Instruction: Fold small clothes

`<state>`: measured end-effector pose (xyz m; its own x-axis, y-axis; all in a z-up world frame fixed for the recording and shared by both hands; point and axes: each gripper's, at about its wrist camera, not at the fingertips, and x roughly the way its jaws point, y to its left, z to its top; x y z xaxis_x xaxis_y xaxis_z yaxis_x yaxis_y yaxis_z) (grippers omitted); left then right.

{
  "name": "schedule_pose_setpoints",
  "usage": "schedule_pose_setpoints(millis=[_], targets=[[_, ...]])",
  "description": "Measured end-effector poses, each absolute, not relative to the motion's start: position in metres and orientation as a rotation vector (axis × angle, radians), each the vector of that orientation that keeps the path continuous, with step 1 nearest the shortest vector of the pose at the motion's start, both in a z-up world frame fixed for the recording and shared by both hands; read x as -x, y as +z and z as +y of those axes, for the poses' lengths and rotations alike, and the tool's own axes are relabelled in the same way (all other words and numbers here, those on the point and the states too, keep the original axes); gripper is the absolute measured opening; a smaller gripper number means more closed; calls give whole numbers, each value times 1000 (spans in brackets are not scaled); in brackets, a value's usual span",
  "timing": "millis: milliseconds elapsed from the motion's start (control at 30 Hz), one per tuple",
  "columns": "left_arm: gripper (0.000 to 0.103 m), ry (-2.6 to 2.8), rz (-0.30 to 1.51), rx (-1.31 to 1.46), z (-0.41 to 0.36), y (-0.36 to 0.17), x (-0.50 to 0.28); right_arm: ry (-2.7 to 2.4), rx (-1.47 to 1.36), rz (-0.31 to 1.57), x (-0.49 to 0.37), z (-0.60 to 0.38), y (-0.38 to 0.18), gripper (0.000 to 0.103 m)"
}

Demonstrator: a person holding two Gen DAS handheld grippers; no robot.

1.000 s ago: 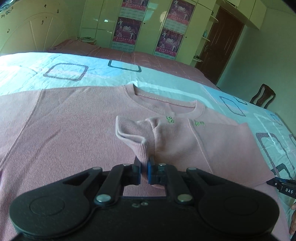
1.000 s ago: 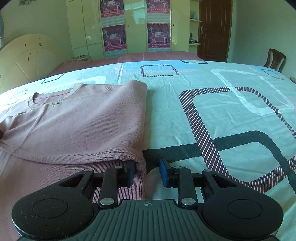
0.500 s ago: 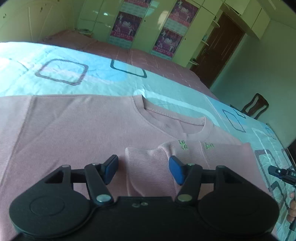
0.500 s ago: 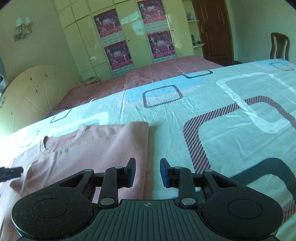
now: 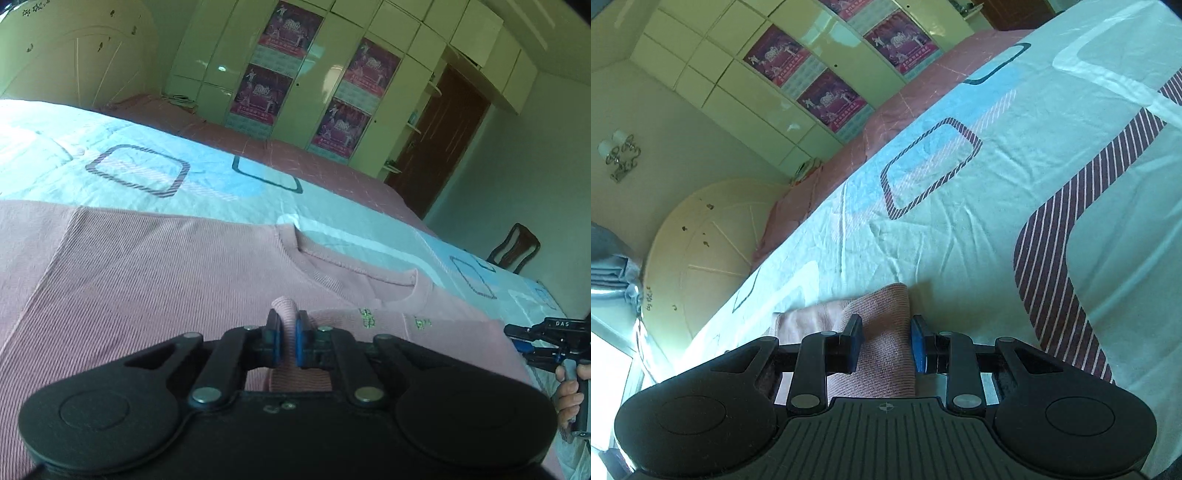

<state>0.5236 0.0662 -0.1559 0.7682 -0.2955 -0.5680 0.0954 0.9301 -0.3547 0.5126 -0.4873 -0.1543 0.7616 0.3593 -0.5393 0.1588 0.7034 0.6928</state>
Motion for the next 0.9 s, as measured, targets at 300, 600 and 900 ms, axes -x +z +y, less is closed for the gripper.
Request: schedule_pose_setpoints(millis=[300, 600, 900], targets=[[10, -160, 699, 213, 52, -158, -530, 29, -396, 743, -513, -450, -139, 4], [68, -193, 577, 65, 22, -118, -507, 13, -140, 642, -488, -391, -108, 67], [70, -233, 699, -90, -6, -155, -532, -95, -83, 763, -524, -393, -139, 34]])
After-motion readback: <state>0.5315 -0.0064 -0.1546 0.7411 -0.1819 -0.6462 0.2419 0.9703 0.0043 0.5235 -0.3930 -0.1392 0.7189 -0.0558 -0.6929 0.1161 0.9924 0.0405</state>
